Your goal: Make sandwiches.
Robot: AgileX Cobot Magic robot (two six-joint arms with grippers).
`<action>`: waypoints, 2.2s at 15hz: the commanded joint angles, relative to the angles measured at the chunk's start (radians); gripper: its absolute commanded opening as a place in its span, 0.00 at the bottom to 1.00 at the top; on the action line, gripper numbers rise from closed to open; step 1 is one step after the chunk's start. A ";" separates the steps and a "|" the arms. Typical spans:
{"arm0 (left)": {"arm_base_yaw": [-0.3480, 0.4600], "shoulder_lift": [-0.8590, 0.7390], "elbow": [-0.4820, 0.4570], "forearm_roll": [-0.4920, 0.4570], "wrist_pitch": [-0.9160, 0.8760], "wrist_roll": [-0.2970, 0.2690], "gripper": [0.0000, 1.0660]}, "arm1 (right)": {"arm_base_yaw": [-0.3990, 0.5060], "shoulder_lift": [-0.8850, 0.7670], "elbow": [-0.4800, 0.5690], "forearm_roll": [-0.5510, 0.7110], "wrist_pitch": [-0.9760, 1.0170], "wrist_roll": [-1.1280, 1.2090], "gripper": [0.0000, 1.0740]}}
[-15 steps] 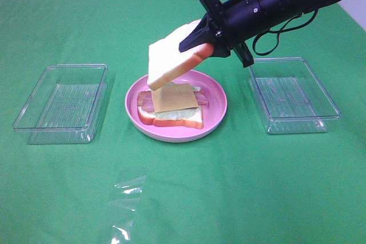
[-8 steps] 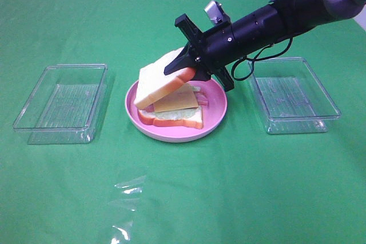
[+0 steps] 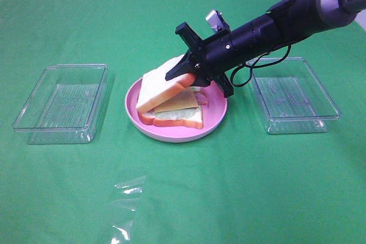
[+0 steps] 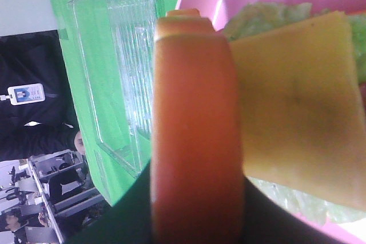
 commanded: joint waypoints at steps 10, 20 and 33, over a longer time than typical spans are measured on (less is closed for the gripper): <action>0.000 -0.019 0.003 0.000 -0.016 0.000 0.95 | 0.000 -0.137 -0.004 -0.547 -0.007 0.220 0.66; 0.000 -0.019 0.003 0.000 -0.016 0.000 0.95 | -0.020 -0.313 -0.004 -1.200 0.178 0.561 0.85; 0.000 -0.019 0.003 0.000 -0.016 0.000 0.95 | -0.233 -0.368 0.024 -1.243 0.516 0.426 0.84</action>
